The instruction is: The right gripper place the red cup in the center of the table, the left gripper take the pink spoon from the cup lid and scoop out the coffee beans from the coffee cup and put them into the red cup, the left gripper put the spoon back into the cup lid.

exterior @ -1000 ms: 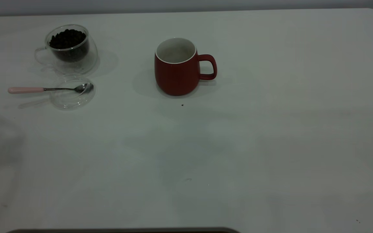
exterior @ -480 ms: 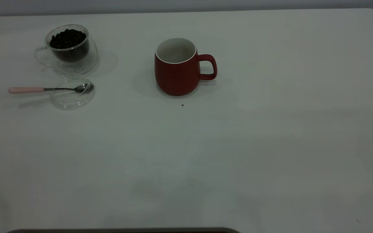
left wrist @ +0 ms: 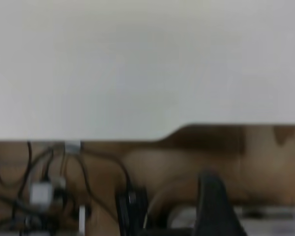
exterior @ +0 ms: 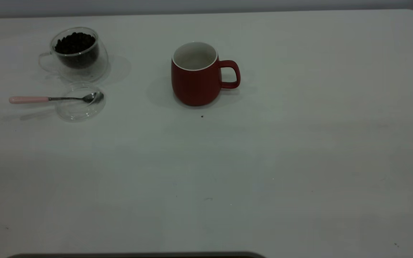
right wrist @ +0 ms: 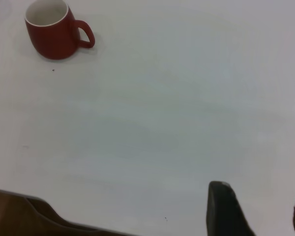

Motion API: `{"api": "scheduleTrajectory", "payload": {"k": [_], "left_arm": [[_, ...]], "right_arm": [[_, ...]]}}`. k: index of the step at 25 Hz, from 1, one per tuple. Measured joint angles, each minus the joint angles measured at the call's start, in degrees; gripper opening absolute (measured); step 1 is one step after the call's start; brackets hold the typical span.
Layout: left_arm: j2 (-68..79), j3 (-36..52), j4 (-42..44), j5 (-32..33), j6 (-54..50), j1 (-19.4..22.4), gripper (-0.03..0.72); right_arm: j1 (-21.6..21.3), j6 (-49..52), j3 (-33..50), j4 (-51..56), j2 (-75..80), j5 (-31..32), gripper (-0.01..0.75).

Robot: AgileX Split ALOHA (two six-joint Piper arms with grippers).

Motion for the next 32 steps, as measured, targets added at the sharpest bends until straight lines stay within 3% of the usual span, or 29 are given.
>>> {"api": "scheduleTrajectory", "payload": {"k": [16, 32], "left_arm": [[-17.4, 1.6, -0.5, -1.6, -1.2, -2.0, 0.465], [-17.7, 1.6, -0.7, -1.3, -1.3, -2.0, 0.464]], "right_arm": [[0.0, 0.0, 0.0, 0.0, 0.0, 0.0, 0.371], [0.0, 0.0, 0.0, 0.0, 0.0, 0.0, 0.371]]}}
